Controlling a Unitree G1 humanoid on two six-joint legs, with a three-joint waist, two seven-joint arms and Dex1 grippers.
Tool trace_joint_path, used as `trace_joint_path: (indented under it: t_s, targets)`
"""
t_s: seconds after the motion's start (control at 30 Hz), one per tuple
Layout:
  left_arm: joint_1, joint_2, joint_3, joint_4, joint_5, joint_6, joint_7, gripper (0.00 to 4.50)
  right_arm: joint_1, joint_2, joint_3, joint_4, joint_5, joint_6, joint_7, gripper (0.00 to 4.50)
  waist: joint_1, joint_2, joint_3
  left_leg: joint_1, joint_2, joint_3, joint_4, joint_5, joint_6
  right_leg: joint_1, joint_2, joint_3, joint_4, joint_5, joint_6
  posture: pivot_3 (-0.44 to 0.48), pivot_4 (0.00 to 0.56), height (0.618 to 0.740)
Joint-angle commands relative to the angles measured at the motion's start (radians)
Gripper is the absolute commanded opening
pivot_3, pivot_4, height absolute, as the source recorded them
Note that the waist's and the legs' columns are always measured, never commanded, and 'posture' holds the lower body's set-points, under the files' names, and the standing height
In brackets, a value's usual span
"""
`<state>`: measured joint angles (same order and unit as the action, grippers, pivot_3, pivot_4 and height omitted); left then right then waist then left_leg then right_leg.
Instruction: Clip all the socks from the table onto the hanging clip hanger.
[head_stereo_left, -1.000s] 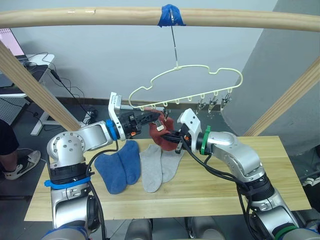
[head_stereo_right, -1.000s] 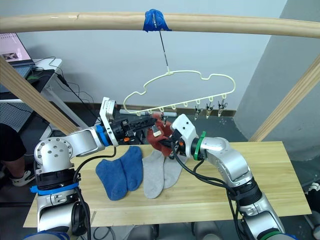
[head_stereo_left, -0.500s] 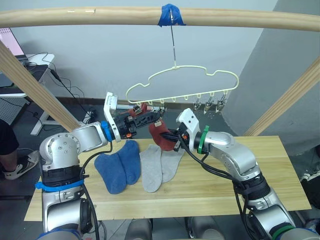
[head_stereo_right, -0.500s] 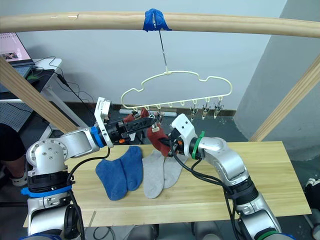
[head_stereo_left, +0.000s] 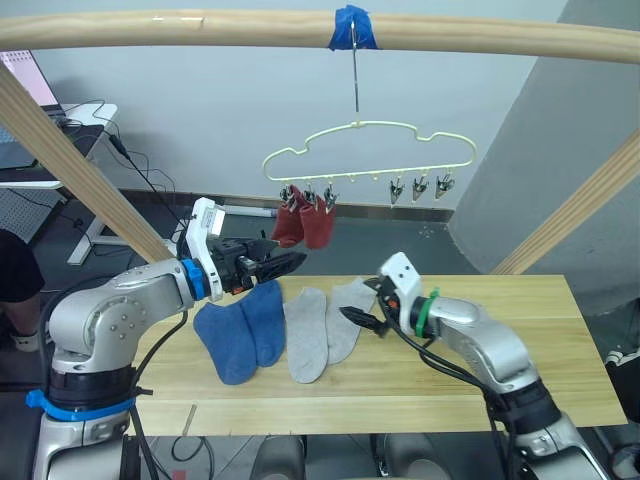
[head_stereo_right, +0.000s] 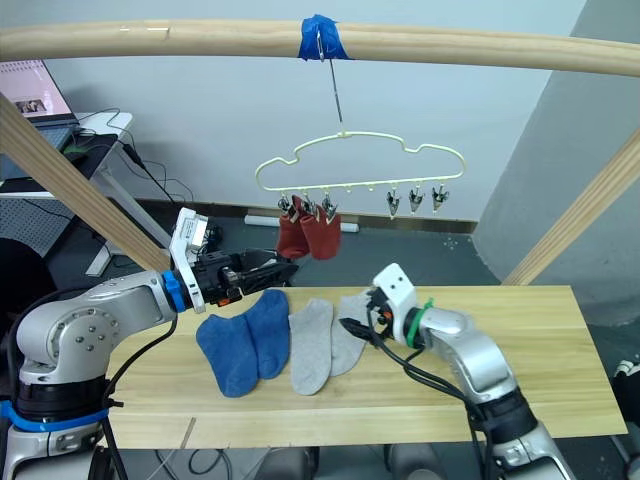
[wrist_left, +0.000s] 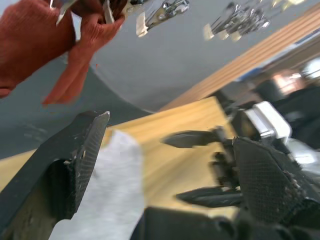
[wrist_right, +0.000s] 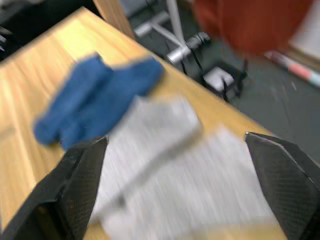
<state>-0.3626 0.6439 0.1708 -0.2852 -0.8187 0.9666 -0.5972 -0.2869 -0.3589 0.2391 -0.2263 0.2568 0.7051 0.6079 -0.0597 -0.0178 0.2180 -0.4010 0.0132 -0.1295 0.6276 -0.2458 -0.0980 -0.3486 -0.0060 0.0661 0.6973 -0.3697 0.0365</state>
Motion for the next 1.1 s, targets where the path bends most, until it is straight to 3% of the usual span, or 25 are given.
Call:
trace_joint_path:
  t_s: [0.03,0.17,0.27,0.4,0.8,1.1]
  targets:
    - [0.034,-0.005,-0.053,-0.057,0.137,-0.194,-0.028,4.50,0.047,-0.055,-0.089,-0.160,0.026,0.001,-0.007,4.47,0.003,0.000,0.000,0.000,0.000,0.000,0.000,0.000,0.000,0.000,0.000,0.000,0.000,0.000,0.000,-0.020,0.200,0.740]
    - [0.055,-0.044,-0.105,-0.026,0.307,-0.469,-0.056,4.50,0.086,-0.069,-0.164,-0.275,0.058,0.003,-0.030,4.47,0.003,0.000,0.000,0.000,0.001,0.001,0.000,0.000,0.000,0.000,0.001,0.000,0.000,0.000,0.000,-0.030,0.197,0.740]
    - [0.068,-0.083,-0.143,0.024,0.399,-0.615,-0.065,3.90,0.098,-0.057,-0.188,-0.323,0.064,-0.015,-0.060,4.50,0.004,0.000,0.000,0.000,0.000,0.002,0.000,0.000,0.000,0.000,0.001,0.001,0.000,0.000,0.000,-0.039,0.195,0.740]
    - [0.056,-0.148,-0.171,0.085,0.467,-0.699,-0.038,2.67,0.112,-0.033,-0.203,-0.344,0.064,-0.037,-0.090,4.50,0.005,0.000,0.000,0.000,0.000,0.002,0.000,-0.001,0.002,0.000,0.000,0.002,0.000,0.000,0.000,-0.045,0.195,0.740]
    - [-0.013,-0.304,-0.184,0.212,0.550,-0.847,0.017,2.67,0.042,0.004,-0.196,-0.350,0.093,-0.151,-0.082,4.50,0.002,0.000,0.000,0.000,0.000,0.002,0.001,-0.002,0.004,0.000,0.000,0.000,0.000,0.000,0.000,-0.067,0.198,0.740]
    - [-0.076,-0.364,-0.199,0.312,0.589,-0.884,0.035,2.67,0.012,0.000,-0.189,-0.363,0.137,-0.162,-0.050,4.50,0.000,0.000,0.000,0.000,0.000,0.001,0.001,-0.002,0.004,0.001,0.001,0.000,0.001,0.000,0.000,-0.078,0.207,0.740]
